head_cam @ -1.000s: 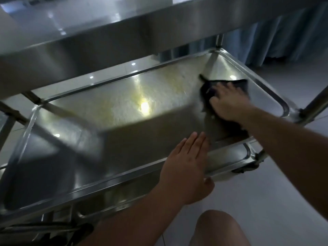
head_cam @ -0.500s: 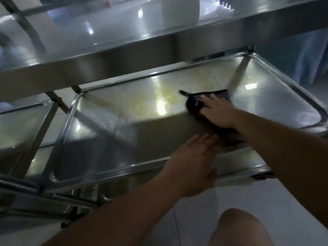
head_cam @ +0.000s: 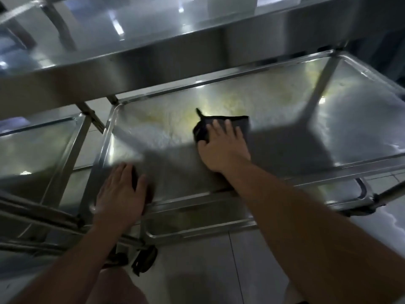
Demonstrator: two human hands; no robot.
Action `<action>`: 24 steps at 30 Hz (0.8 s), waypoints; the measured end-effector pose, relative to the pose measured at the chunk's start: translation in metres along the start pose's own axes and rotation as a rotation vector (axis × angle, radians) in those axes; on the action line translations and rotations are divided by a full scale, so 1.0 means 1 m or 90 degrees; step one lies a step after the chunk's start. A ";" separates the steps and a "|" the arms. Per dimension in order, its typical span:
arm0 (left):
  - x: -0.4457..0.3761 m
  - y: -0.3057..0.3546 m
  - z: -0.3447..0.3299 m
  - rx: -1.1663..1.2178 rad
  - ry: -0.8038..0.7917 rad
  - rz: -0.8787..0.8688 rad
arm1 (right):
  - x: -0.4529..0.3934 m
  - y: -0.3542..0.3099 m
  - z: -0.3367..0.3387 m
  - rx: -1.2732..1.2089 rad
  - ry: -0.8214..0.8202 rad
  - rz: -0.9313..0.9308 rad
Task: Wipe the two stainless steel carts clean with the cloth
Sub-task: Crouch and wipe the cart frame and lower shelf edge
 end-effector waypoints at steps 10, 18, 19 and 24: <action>0.004 -0.001 -0.002 0.015 0.002 0.006 | -0.015 0.087 0.037 -0.018 0.089 -0.145; 0.004 0.003 0.001 0.023 0.027 0.004 | -0.011 0.020 0.006 -0.030 0.086 -0.268; 0.005 0.003 0.001 0.028 0.035 0.003 | -0.008 -0.013 -0.004 -0.017 0.078 -0.218; 0.007 0.000 -0.001 0.059 0.033 -0.018 | 0.021 -0.150 -0.050 0.009 -0.041 0.116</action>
Point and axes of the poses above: each hand's wrist, its own x-axis away from the middle knuckle, its own z-axis out of the back of the hand, y = z × x, the point moved 5 cm from there along -x, towards the middle knuckle, and after that the axes turned 15 degrees about -z, right-handed, at the moved point
